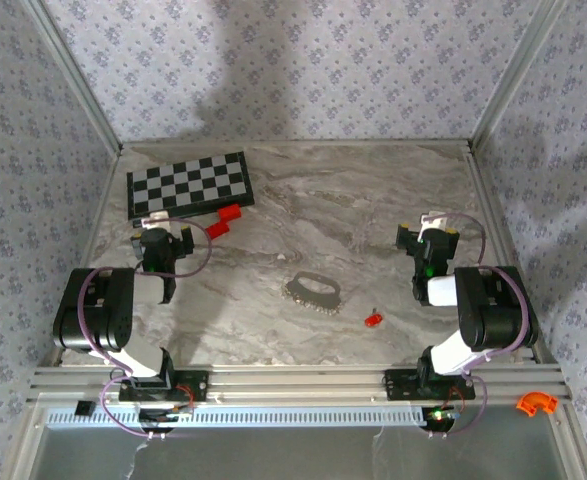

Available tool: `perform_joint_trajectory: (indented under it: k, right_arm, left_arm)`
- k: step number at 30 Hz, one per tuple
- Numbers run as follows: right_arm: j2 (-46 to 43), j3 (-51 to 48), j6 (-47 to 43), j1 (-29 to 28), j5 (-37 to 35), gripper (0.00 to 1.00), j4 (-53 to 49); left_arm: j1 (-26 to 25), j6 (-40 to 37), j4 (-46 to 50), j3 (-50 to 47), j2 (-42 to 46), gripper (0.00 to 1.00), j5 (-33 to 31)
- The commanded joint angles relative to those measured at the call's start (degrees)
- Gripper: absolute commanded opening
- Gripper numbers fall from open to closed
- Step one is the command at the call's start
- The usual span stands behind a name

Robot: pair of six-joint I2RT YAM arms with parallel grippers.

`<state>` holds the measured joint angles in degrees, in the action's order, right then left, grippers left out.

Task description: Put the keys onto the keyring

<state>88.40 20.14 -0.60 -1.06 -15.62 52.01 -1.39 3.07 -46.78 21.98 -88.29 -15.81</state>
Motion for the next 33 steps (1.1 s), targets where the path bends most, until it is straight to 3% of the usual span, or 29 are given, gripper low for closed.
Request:
perform_joint_trajectory:
  k: [1, 23, 28, 33]
  right_arm:
    - [-0.11, 0.28, 0.95, -0.08, -0.39, 1.00, 0.64]
    - [-2.77, -1.92, 0.86, -0.08, 0.30, 1.00, 2.27]
    - [-4.31, -3.20, 0.09, -0.16, 0.27, 1.00, 3.78]
    - [-14.95, -0.18, 0.02, -1.30, -1.41, 1.00, -10.54]
  left_arm:
    - [0.15, 0.71, -2.33, 0.43, 0.26, 1.00, 0.61]
    - [0.09, 0.75, -2.54, 0.33, 0.53, 1.00, 0.63]
    - [0.13, 0.27, 5.79, 2.99, 4.74, 1.00, 1.93]
    - [0.09, 1.50, 15.20, 4.16, 11.44, 1.00, 2.04]
